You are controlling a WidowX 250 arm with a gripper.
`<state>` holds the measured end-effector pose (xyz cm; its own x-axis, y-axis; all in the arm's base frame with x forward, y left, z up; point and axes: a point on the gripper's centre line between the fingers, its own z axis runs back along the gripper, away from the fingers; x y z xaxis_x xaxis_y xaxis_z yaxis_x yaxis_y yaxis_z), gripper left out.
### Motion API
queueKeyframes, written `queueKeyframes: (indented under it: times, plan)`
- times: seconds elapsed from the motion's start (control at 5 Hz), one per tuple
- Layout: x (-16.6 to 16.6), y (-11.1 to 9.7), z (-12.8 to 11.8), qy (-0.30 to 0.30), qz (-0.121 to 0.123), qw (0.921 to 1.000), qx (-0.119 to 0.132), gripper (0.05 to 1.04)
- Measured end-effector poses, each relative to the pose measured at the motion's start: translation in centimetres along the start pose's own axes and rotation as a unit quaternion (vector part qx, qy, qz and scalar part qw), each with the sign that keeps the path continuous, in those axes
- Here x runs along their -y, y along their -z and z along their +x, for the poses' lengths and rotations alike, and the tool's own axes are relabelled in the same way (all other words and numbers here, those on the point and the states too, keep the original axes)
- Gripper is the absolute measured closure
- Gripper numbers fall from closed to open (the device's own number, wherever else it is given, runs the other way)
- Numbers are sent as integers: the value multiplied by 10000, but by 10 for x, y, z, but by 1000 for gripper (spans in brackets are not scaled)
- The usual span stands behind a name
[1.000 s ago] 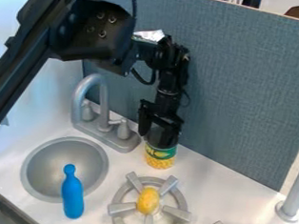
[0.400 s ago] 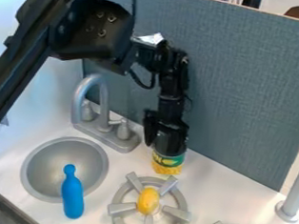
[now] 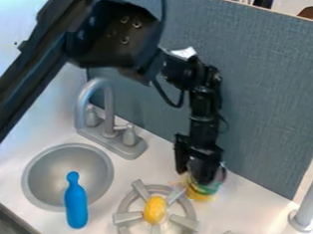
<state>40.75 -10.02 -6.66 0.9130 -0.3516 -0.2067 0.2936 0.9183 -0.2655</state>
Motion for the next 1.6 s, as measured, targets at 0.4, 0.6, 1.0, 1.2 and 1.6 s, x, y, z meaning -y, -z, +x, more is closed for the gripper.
queueKeyframes:
  times: [0.4,0.6,1.0,1.2,1.6]
  plan:
    - [18,-2,4,267,-254,9993,40,83]
    - [23,-3,4,334,-401,9986,43,83]
    - [27,6,8,406,-565,9972,257,83]
    - [19,3,11,70,-169,9977,649,83]
    - [12,-39,-37,120,-275,9930,1143,83]
